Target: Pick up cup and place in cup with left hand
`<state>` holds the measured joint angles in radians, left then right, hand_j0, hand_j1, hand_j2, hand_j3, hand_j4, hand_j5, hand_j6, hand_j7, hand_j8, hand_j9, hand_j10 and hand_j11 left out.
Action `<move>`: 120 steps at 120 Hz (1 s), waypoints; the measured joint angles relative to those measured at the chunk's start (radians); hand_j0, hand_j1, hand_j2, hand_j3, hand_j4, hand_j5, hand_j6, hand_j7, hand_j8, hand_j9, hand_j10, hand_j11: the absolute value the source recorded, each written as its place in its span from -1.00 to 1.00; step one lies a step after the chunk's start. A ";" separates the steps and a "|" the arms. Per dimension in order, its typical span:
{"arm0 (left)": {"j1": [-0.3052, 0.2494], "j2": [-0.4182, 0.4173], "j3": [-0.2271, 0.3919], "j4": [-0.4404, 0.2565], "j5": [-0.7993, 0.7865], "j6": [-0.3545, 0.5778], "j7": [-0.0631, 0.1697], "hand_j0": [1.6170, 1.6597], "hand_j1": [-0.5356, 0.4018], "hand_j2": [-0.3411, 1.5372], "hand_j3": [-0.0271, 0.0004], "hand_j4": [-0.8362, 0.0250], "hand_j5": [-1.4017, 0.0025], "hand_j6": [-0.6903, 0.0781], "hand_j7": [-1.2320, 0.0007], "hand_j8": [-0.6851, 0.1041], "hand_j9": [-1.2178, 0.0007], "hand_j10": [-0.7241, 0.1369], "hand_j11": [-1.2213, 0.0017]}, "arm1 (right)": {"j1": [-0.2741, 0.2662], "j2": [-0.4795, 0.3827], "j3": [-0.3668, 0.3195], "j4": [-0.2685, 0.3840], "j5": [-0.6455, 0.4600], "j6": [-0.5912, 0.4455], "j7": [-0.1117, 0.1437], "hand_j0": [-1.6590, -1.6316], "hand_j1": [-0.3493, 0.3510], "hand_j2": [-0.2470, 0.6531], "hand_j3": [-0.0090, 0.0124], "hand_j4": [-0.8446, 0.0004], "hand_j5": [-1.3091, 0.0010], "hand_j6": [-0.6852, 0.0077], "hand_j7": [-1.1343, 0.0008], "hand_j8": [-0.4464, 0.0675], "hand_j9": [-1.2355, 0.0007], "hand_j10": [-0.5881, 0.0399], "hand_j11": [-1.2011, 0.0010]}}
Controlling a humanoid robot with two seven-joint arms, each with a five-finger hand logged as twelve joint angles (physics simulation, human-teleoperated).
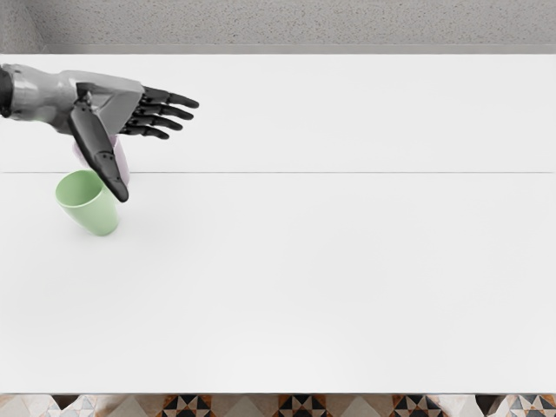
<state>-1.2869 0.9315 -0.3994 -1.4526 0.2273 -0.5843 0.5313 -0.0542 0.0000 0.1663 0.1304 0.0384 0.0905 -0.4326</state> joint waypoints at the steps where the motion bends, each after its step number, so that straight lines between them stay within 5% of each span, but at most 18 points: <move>1: -0.004 -0.005 0.000 0.001 0.005 0.005 0.006 0.92 0.84 -0.63 0.97 0.90 0.96 0.74 0.96 0.69 0.96 0.64 0.96 | 0.000 0.000 0.000 0.000 0.000 0.000 0.000 -0.93 -1.00 -0.45 -0.16 1.00 1.00 0.98 1.00 0.74 1.00 0.87 1.00; 12: -0.026 -0.065 0.002 0.031 0.058 0.050 0.049 0.92 0.84 -0.63 0.97 0.89 0.96 0.74 0.96 0.68 0.96 0.64 0.96 | 0.000 0.000 0.000 0.000 0.000 0.000 0.000 -0.93 -1.00 -0.45 -0.16 1.00 1.00 0.98 1.00 0.74 1.00 0.87 1.00; 29: -0.036 -0.158 0.010 0.095 0.169 0.111 0.072 0.92 0.84 -0.63 0.97 0.89 0.96 0.74 0.96 0.68 0.96 0.63 0.96 | 0.000 0.000 0.000 0.000 0.000 0.000 0.000 -0.93 -1.00 -0.45 -0.16 1.00 1.00 0.98 1.00 0.74 1.00 0.87 1.00; 71: -0.031 -0.335 0.042 0.342 0.398 0.210 0.079 0.92 0.83 -0.63 0.97 0.89 0.96 0.73 0.95 0.67 0.95 0.63 0.95 | 0.000 0.000 -0.001 0.001 0.000 0.000 0.000 -0.93 -1.00 -0.45 -0.16 1.00 1.00 0.98 1.00 0.74 1.00 0.87 1.00; 120: -0.023 -0.340 0.124 0.422 0.441 0.313 0.080 0.92 0.83 -0.63 0.97 0.88 0.95 0.73 0.95 0.67 0.95 0.62 0.95 | 0.000 0.000 -0.001 0.001 0.000 0.000 0.000 -0.93 -1.00 -0.45 -0.16 1.00 1.00 0.98 1.00 0.74 1.00 0.87 1.00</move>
<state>-1.3097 0.5910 -0.2752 -1.0303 0.6678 -0.2717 0.6109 -0.0538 0.0000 0.1657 0.1312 0.0384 0.0905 -0.4326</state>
